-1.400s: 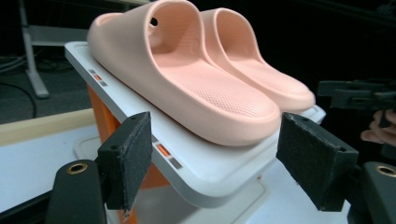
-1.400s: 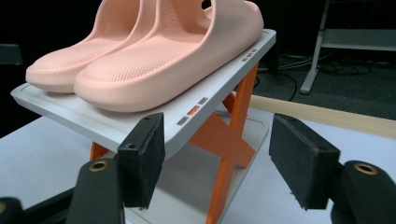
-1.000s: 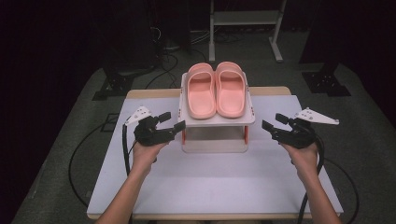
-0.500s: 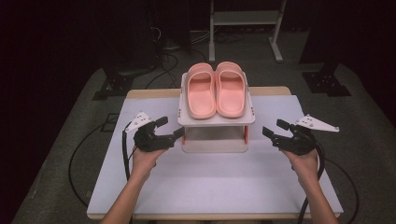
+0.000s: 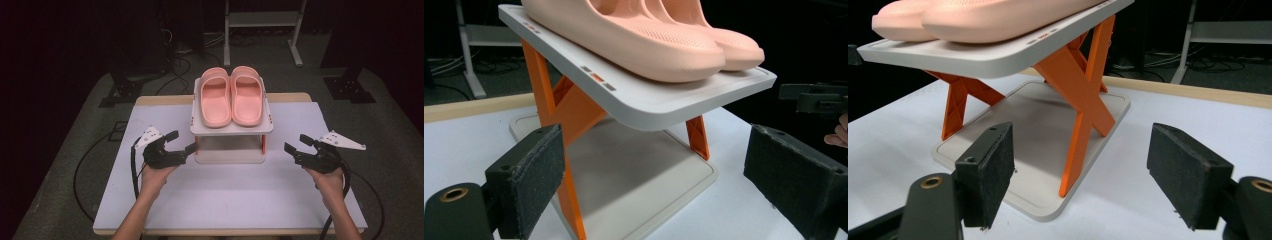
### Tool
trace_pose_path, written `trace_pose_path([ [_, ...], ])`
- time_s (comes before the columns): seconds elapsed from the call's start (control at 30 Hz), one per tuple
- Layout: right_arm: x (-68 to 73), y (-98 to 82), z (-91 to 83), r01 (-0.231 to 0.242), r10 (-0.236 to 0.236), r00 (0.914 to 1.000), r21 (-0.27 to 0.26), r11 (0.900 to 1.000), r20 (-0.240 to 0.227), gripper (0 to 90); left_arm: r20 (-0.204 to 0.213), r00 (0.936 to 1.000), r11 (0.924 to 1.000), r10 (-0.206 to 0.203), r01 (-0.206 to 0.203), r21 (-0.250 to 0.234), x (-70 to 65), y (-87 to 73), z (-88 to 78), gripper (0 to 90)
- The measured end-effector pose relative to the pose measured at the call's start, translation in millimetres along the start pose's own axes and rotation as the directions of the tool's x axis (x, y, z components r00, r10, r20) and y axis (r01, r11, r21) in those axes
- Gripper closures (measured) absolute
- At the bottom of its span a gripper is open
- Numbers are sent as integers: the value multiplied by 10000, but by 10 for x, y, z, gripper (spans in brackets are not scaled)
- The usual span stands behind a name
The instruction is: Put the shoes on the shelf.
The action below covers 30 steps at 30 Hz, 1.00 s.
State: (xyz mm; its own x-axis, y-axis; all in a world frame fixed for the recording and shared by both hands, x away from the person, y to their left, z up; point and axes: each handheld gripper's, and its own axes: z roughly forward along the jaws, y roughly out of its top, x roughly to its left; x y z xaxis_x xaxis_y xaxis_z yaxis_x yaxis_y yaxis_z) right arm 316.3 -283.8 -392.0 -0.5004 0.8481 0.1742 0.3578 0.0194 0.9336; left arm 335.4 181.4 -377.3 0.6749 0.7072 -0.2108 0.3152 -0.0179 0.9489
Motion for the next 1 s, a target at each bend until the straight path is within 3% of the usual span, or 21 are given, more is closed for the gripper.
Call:
trace_pose_path([
  [1.0,-63,-394,-180,-284,282,9996,169,9995,89,264,-295,9995,9999,89,-86,99,0,-339,-168,43],
])
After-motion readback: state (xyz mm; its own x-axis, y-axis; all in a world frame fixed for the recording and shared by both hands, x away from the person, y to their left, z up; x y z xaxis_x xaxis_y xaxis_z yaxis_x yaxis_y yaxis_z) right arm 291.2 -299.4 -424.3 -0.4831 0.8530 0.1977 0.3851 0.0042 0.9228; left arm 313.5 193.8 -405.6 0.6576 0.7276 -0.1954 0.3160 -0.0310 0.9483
